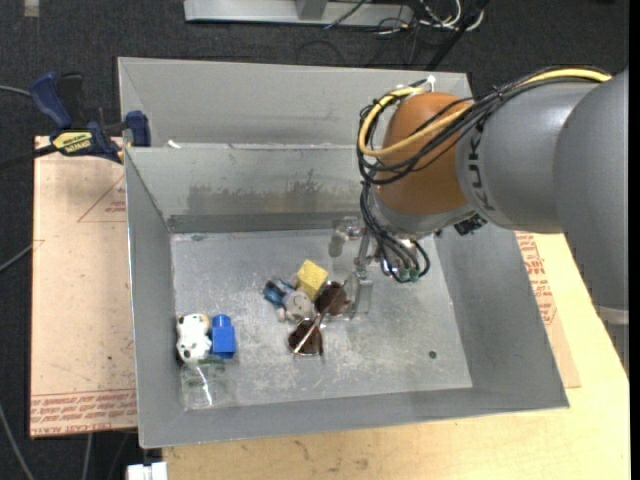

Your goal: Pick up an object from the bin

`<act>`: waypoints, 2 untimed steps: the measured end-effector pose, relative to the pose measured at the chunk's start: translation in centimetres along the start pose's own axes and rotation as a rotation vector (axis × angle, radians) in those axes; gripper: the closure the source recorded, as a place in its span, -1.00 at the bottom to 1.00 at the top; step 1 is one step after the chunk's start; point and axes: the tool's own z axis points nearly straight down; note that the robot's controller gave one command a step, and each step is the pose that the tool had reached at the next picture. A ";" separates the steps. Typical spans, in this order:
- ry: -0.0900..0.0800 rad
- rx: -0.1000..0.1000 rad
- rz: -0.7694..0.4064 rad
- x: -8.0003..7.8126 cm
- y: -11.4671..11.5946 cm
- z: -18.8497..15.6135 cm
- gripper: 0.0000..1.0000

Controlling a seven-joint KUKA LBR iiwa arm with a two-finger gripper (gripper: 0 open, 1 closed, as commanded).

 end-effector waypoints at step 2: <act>-0.001 0.000 -0.212 0.3 4.7 3.6 1.00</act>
Offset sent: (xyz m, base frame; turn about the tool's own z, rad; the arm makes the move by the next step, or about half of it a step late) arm -0.0044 0.0462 -0.0368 -0.2111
